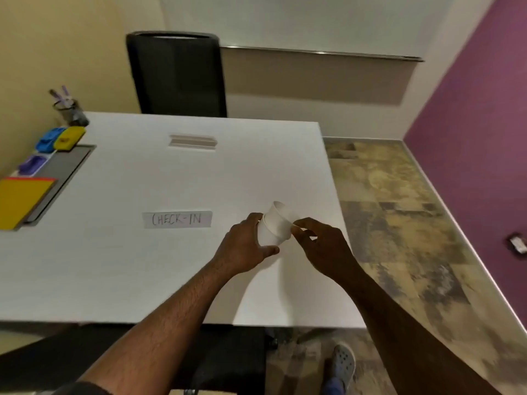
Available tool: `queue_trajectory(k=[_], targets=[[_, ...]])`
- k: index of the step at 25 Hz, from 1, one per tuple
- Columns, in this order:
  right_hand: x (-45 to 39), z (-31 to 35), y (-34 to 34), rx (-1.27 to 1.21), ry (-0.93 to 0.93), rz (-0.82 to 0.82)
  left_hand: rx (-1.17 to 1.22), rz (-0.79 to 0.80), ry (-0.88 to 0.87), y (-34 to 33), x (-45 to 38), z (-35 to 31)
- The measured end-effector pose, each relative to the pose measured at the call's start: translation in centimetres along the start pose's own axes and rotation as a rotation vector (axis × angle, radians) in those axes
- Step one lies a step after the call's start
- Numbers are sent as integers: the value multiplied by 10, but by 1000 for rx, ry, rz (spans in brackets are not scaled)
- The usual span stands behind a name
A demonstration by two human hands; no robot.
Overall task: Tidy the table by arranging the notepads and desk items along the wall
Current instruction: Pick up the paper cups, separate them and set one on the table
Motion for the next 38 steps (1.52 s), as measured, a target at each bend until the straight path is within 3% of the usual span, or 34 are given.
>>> queue_trajectory(k=[5,11,21,29,38], targets=[[-73,-30,-7,-125,133,141,-8,-139,239,-15,-37,4],[-140,-72,-3,-188,215,491,63,-265,593,-63,-48,-22],[-149,-90,-6,-164,372,848,243,-547,951,-123,-19,-60],[-156,-117,48,-130,527,949,385,-811,1099,-199,0,-123],[-220,-150,73,-113,585,928,484,-890,1125,-247,-38,-175]])
Point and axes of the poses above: each hand's wrist, its own x-axis away from the middle knuckle, its own y-axis out of the back of the hand, z = x × y, the point moved 3 cm from there along -x, towards the middle knuckle, and after that the axes turned 3 degrees about -x, right-handed, at the moved point
